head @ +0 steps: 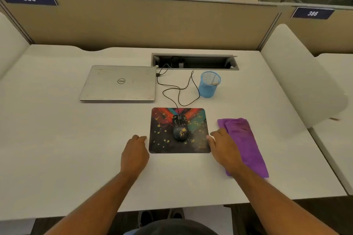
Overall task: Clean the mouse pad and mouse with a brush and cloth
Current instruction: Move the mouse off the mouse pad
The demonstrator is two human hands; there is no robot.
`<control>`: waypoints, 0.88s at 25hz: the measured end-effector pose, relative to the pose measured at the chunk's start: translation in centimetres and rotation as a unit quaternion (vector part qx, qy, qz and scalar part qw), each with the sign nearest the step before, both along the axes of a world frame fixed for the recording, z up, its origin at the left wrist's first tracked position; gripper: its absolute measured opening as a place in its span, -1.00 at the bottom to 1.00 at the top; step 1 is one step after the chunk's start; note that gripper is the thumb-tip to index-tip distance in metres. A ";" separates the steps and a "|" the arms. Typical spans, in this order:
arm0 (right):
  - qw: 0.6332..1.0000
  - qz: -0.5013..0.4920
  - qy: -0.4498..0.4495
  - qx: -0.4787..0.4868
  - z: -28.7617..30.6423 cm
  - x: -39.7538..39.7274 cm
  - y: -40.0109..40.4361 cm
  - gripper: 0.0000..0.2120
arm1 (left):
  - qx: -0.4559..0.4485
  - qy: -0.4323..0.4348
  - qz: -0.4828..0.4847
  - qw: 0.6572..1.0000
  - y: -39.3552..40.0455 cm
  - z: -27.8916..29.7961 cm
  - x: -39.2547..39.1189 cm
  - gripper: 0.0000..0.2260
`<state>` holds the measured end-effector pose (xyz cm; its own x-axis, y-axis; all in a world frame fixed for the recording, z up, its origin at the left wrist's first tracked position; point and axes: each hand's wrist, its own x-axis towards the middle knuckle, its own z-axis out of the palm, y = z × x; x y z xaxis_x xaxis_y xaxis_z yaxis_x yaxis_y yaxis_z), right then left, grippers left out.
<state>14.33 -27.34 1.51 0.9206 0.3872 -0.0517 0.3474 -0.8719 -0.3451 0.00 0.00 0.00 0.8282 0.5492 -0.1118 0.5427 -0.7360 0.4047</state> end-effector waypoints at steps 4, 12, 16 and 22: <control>0.996 -0.075 0.035 0.022 -0.8 -2.0 0.3 -0.73 | -0.067 -0.031 0.045 0.996 -1.2 -0.2 -0.6 -0.74; 0.952 -0.227 0.150 0.143 -1.5 -2.7 1.7 -0.88 | -0.191 -0.042 0.104 0.975 -2.3 0.0 0.3 -0.82; 0.915 -0.289 0.196 0.201 -1.5 -2.2 2.0 -0.95 | -0.226 -0.048 0.141 0.963 -1.9 0.6 0.5 -0.83; 0.914 -0.289 0.184 0.217 -1.3 -1.9 1.6 -0.88 | -0.211 -0.014 0.139 0.967 -0.6 0.5 0.9 -0.93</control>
